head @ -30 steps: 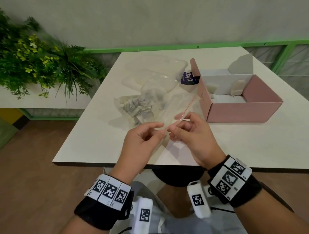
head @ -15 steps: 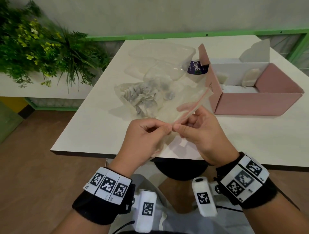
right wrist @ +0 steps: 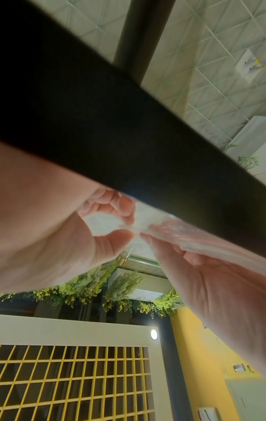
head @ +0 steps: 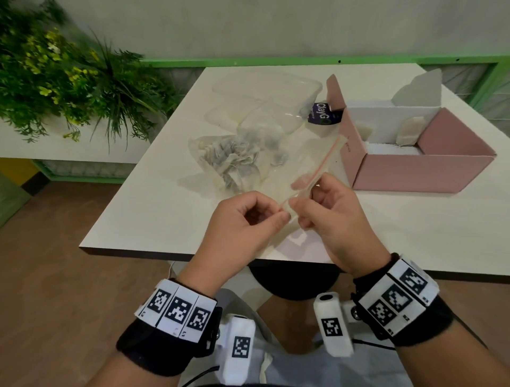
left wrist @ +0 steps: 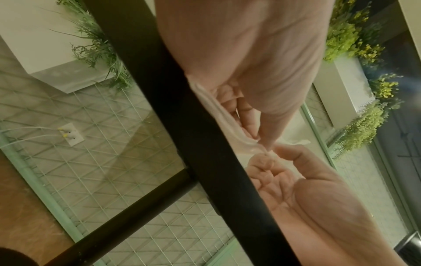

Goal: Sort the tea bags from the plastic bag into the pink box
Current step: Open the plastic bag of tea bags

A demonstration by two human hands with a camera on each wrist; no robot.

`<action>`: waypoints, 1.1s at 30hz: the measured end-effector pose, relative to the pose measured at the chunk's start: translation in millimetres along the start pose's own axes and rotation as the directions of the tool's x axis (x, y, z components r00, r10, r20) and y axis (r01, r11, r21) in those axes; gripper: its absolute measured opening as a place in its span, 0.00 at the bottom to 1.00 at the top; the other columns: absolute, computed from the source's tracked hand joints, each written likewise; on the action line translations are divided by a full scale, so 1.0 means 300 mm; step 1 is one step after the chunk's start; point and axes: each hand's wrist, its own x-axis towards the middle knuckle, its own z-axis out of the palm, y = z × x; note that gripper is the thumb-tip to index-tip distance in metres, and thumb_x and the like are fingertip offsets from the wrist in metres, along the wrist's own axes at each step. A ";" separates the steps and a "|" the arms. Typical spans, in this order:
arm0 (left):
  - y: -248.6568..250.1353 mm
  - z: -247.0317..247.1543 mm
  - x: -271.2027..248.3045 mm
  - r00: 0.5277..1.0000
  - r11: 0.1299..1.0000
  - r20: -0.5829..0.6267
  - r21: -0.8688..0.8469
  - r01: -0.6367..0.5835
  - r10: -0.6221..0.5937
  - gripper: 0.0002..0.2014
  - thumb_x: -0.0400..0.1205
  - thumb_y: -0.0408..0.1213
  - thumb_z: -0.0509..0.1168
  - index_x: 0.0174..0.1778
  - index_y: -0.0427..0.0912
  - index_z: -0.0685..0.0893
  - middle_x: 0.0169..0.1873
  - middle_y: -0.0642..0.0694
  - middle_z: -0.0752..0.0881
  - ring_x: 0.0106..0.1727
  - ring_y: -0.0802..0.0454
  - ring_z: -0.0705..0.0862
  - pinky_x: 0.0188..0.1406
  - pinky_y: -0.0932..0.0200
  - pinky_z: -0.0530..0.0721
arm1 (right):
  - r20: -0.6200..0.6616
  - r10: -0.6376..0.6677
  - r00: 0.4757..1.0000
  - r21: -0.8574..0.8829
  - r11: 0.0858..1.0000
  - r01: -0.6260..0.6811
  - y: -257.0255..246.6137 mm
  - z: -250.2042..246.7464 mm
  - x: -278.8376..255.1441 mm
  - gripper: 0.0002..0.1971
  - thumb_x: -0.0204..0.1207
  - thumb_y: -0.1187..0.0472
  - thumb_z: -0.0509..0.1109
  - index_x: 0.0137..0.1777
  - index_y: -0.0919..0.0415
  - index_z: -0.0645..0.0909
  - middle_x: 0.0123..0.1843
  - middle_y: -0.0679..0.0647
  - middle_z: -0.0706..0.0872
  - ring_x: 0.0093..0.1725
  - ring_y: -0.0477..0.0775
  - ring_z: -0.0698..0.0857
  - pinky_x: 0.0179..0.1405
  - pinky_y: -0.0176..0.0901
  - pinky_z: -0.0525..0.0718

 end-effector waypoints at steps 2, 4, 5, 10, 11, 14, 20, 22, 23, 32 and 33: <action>-0.003 -0.002 0.003 1.000 1.000 -0.031 0.008 -0.005 0.005 0.04 0.79 0.33 0.78 0.40 0.42 0.89 0.35 0.44 0.89 0.37 0.54 0.84 0.41 0.58 0.84 | -0.029 -0.015 0.999 -0.053 0.999 0.014 0.007 0.003 0.001 0.12 0.70 0.74 0.72 0.47 0.56 0.84 0.32 0.60 0.73 0.30 0.52 0.73 0.31 0.41 0.75; -0.008 -0.011 0.009 0.988 0.999 -0.157 -0.036 -0.015 0.009 0.05 0.81 0.31 0.75 0.41 0.41 0.86 0.36 0.39 0.88 0.38 0.51 0.84 0.43 0.55 0.85 | -0.115 -0.015 0.993 -0.095 0.995 0.004 0.019 0.003 0.008 0.17 0.63 0.76 0.67 0.41 0.51 0.84 0.31 0.51 0.74 0.32 0.52 0.73 0.32 0.43 0.76; -0.010 -0.017 0.012 0.970 0.996 -0.241 -0.092 -0.021 -0.002 0.05 0.83 0.29 0.72 0.42 0.40 0.85 0.36 0.39 0.88 0.38 0.49 0.85 0.43 0.54 0.85 | -0.174 -0.017 0.985 -0.104 0.995 -0.002 0.024 0.000 0.012 0.20 0.61 0.77 0.65 0.39 0.48 0.84 0.32 0.48 0.74 0.33 0.52 0.73 0.32 0.45 0.77; 0.014 -0.087 0.024 0.811 0.859 -0.514 -0.512 -0.027 -0.281 0.09 0.88 0.28 0.62 0.45 0.42 0.84 0.35 0.38 0.87 0.36 0.46 0.86 0.38 0.54 0.83 | -0.314 -0.018 0.949 -0.002 1.000 0.018 0.022 -0.014 0.013 0.26 0.59 0.86 0.58 0.46 0.56 0.82 0.42 0.53 0.79 0.40 0.47 0.78 0.36 0.44 0.83; 0.026 -0.100 0.024 0.792 0.830 -0.514 -0.558 -0.016 -0.330 0.09 0.89 0.28 0.62 0.46 0.41 0.84 0.34 0.41 0.87 0.36 0.48 0.86 0.37 0.55 0.83 | -0.275 -0.031 0.961 -0.033 0.999 0.023 0.020 -0.009 0.009 0.28 0.61 0.88 0.58 0.47 0.56 0.82 0.44 0.54 0.80 0.41 0.46 0.78 0.37 0.44 0.83; 0.074 -0.097 0.019 0.832 0.802 -0.400 -0.591 0.088 -0.386 0.07 0.91 0.38 0.63 0.51 0.40 0.83 0.31 0.44 0.88 0.38 0.47 0.85 0.37 0.57 0.83 | -0.040 -0.108 0.993 -0.262 0.960 0.094 0.019 0.007 -0.005 0.30 0.69 0.86 0.64 0.59 0.52 0.81 0.50 0.57 0.81 0.44 0.50 0.79 0.46 0.41 0.82; 0.120 -0.051 -0.037 0.976 0.971 -0.204 0.209 0.119 -0.075 0.18 0.77 0.44 0.78 0.59 0.55 0.81 0.50 0.57 0.83 0.51 0.62 0.82 0.47 0.71 0.77 | 0.024 -0.219 0.975 -0.449 0.869 0.206 0.023 0.030 -0.009 0.06 0.86 0.60 0.67 0.49 0.58 0.84 0.32 0.46 0.77 0.33 0.44 0.76 0.36 0.40 0.76; 0.118 -0.069 -0.062 0.983 0.831 -0.162 0.556 0.021 0.083 0.28 0.74 0.45 0.78 0.67 0.58 0.74 0.54 0.60 0.75 0.54 0.62 0.75 0.51 0.69 0.74 | -0.160 -0.193 0.968 -0.299 0.944 0.139 0.027 0.014 0.003 0.14 0.89 0.63 0.62 0.40 0.63 0.80 0.30 0.48 0.77 0.32 0.48 0.76 0.37 0.41 0.79; 0.115 -0.083 -0.071 0.983 0.764 -0.141 0.645 0.004 0.115 0.28 0.74 0.45 0.77 0.67 0.58 0.73 0.53 0.60 0.73 0.53 0.61 0.74 0.51 0.66 0.73 | -0.248 -0.135 0.959 -0.135 0.985 0.104 0.020 0.004 0.008 0.16 0.90 0.64 0.60 0.38 0.63 0.78 0.30 0.50 0.77 0.32 0.50 0.76 0.38 0.44 0.82; 0.094 -0.225 -0.080 0.896 0.923 -0.255 0.030 0.383 -0.363 0.06 0.82 0.34 0.74 0.41 0.37 0.90 0.24 0.44 0.86 0.27 0.54 0.84 0.30 0.63 0.87 | -0.253 0.024 0.967 0.150 0.989 0.014 -0.003 -0.025 -0.002 0.26 0.75 0.85 0.54 0.55 0.55 0.80 0.35 0.52 0.78 0.27 0.52 0.73 0.24 0.44 0.76; 0.091 -0.226 -0.072 0.870 0.900 -0.241 -0.195 0.389 -0.429 0.04 0.83 0.31 0.72 0.45 0.34 0.89 0.27 0.42 0.86 0.30 0.53 0.85 0.33 0.61 0.90 | -0.216 -0.014 0.976 0.077 0.997 0.031 0.000 -0.016 -0.005 0.24 0.74 0.83 0.55 0.53 0.55 0.82 0.34 0.51 0.75 0.28 0.52 0.70 0.26 0.44 0.73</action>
